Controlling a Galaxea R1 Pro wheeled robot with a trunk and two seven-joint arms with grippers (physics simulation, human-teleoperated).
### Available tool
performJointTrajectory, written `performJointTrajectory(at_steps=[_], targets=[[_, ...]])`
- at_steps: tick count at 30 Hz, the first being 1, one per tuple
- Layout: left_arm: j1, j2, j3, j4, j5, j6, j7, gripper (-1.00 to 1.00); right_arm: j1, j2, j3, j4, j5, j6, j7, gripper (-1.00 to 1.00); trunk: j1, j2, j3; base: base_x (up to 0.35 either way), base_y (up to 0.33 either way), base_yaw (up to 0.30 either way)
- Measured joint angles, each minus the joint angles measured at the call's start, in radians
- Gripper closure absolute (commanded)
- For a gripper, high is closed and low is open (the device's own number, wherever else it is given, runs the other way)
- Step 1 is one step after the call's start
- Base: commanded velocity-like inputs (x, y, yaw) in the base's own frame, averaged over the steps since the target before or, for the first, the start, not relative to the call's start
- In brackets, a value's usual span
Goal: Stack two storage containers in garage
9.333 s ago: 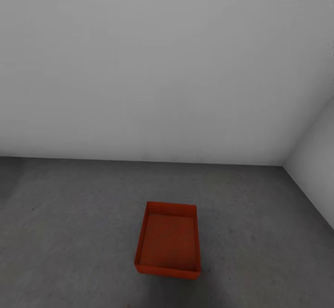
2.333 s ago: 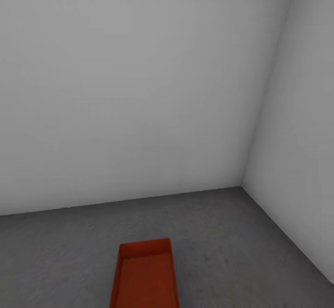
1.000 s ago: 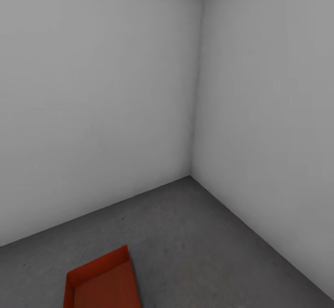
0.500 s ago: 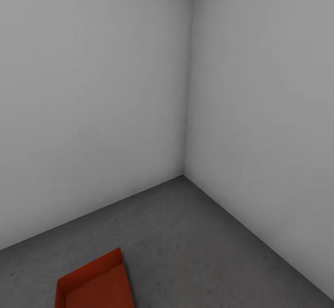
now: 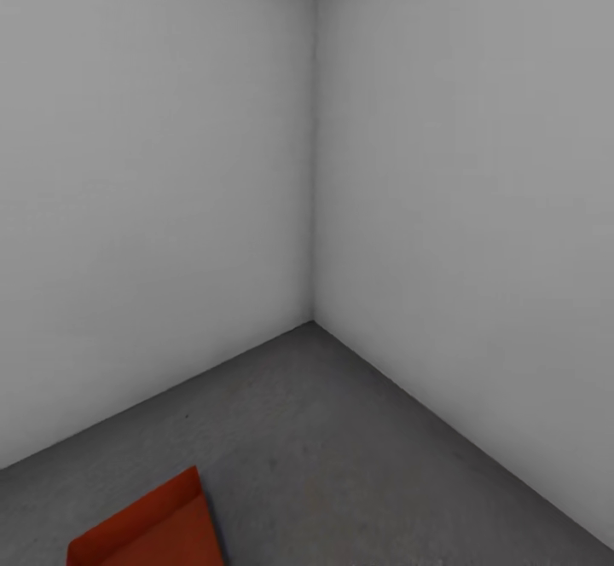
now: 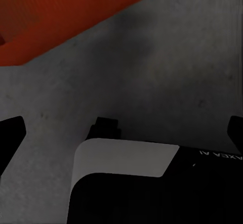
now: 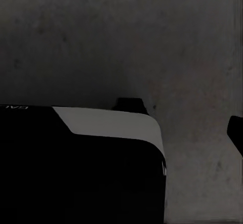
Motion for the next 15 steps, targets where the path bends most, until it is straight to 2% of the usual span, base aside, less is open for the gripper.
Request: performJointTrajectory(at_steps=[15], targets=[[0.0, 0.0, 0.0, 0.0, 0.0, 0.0, 0.0, -1.0, 0.0, -0.006, 0.0, 0.0, 0.001, -0.001, 0.002, -1.0, 0.0, 0.0, 0.0, 0.0, 0.0, -0.242]])
